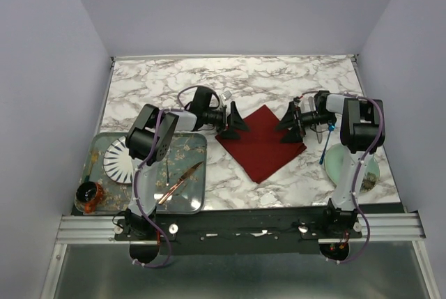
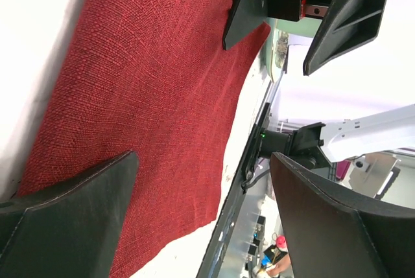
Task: Fold the napkin into a case and place the utensils inside
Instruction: Smooth out the square-folded napkin at the center of the board.
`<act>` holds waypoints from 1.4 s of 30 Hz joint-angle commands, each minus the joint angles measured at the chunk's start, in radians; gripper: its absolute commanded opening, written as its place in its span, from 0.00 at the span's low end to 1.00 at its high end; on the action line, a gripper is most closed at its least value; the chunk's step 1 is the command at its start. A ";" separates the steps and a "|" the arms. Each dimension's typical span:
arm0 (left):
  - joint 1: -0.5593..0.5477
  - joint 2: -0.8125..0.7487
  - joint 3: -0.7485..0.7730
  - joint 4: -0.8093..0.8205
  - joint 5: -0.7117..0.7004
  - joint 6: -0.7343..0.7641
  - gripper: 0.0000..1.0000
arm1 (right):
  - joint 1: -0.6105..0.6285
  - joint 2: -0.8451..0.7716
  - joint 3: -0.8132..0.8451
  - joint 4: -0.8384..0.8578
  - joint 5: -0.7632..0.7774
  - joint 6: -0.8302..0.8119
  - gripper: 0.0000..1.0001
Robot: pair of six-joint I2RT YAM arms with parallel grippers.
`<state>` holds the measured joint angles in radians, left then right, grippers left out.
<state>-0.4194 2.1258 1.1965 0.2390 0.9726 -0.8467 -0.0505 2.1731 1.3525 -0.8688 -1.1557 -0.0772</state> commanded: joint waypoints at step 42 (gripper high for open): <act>0.045 -0.224 0.060 -0.303 -0.110 0.273 0.99 | 0.186 0.203 0.272 0.484 0.162 0.582 1.00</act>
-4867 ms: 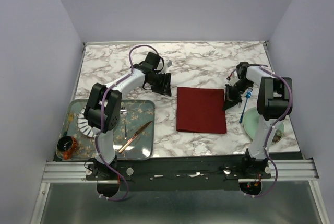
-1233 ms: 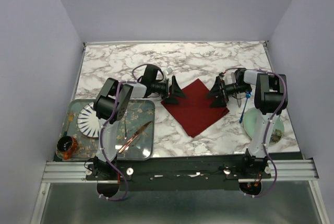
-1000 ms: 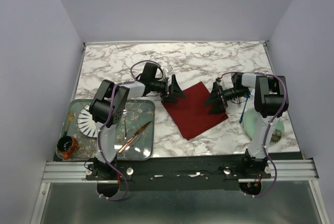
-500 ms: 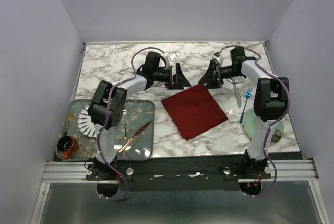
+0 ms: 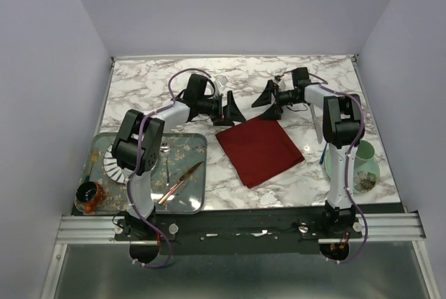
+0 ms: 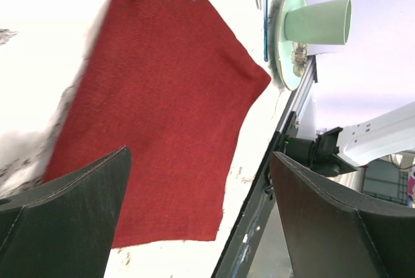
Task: Fold the napkin into a case and place the utensils inside
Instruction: Smooth out the square-folded napkin at the center of the board.
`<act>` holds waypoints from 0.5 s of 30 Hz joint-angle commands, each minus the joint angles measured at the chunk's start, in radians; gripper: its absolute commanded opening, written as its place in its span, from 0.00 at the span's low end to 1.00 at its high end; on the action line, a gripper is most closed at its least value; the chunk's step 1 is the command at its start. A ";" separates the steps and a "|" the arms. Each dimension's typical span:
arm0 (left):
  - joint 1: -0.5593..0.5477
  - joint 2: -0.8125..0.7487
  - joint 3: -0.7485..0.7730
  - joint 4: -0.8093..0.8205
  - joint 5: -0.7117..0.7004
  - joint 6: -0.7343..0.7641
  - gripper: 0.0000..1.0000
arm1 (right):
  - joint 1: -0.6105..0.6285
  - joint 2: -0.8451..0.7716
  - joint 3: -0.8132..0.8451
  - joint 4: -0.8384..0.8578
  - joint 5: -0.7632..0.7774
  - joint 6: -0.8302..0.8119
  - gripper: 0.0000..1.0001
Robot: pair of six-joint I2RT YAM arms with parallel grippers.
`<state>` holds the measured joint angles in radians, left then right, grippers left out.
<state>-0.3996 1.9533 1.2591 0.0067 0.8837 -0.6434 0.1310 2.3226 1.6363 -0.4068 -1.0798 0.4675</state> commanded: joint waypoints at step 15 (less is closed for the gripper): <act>-0.015 -0.007 0.014 0.010 0.047 0.011 0.99 | 0.007 -0.465 -0.423 -0.095 -0.091 -0.046 1.00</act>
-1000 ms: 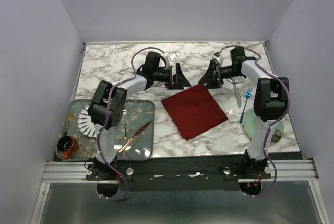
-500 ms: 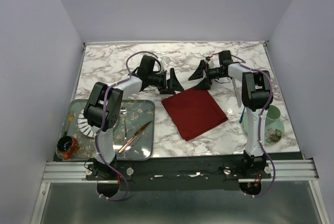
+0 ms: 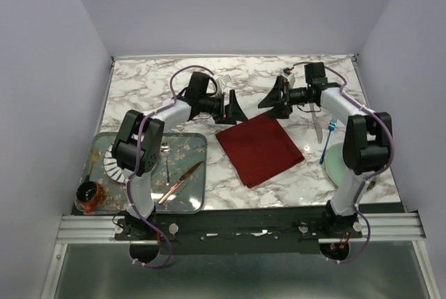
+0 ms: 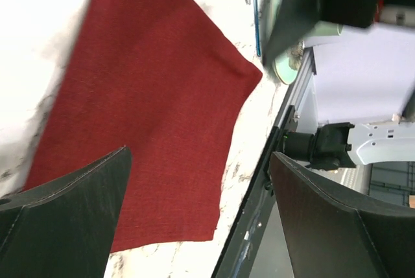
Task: Fold the napkin into a case and place the utensils inside
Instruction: Smooth out the square-folded napkin at the center of the board.
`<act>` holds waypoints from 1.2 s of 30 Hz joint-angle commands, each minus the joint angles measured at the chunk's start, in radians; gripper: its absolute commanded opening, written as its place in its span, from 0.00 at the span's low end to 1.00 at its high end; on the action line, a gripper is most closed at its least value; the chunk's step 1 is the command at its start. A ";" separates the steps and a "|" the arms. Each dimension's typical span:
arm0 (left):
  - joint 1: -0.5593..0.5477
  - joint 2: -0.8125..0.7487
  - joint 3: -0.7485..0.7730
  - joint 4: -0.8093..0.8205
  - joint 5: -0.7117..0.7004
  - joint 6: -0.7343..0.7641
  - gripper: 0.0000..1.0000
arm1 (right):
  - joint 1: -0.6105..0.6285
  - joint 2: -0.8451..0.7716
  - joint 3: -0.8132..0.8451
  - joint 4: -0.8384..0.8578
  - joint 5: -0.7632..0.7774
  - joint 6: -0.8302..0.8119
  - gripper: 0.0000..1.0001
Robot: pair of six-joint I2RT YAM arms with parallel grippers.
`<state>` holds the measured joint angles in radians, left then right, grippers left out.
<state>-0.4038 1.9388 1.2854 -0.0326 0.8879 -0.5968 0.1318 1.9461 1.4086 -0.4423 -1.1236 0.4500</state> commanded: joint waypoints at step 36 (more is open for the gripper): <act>-0.032 0.126 -0.063 0.143 0.097 -0.037 0.99 | -0.228 0.046 -0.343 -0.535 0.053 -0.602 1.00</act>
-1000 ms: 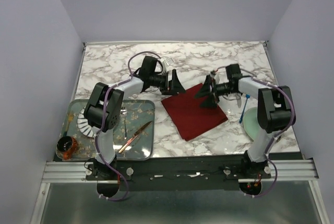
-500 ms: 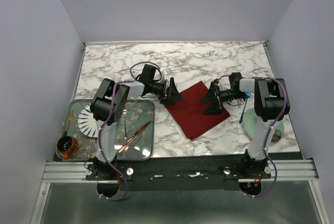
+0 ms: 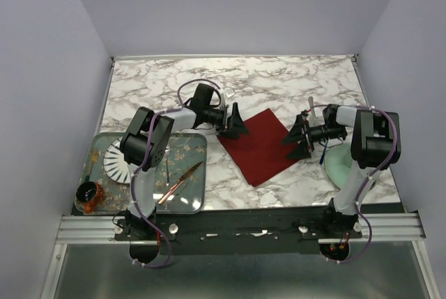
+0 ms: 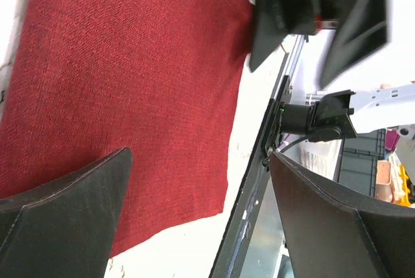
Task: Fold the napkin into a case and place the utensils inside
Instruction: Smooth out the square-folded napkin at the center of the board.
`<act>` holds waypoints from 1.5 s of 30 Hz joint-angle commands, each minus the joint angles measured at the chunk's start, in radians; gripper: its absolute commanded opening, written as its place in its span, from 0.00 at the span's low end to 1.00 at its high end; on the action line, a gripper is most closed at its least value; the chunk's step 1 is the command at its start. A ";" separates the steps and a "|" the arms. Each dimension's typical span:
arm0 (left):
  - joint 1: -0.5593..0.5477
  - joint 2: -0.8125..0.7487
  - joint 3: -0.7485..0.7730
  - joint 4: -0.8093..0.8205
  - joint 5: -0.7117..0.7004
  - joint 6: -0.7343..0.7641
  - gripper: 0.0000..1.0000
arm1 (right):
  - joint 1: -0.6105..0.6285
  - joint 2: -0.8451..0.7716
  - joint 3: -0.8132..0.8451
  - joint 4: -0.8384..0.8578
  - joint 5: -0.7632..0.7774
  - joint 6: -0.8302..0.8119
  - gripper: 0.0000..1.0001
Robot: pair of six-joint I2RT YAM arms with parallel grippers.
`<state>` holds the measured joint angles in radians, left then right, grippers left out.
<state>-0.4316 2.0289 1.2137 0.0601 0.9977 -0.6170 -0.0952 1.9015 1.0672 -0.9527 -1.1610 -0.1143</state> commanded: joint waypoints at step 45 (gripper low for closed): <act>-0.056 0.142 0.541 -0.211 -0.182 0.296 0.99 | 0.063 0.105 0.250 0.034 0.363 -0.045 0.58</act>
<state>-0.5091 2.3955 1.7069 0.1577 0.8677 -0.7521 -0.0723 1.9862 1.3167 -0.9630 -0.9073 -0.1253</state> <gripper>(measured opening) 0.985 0.599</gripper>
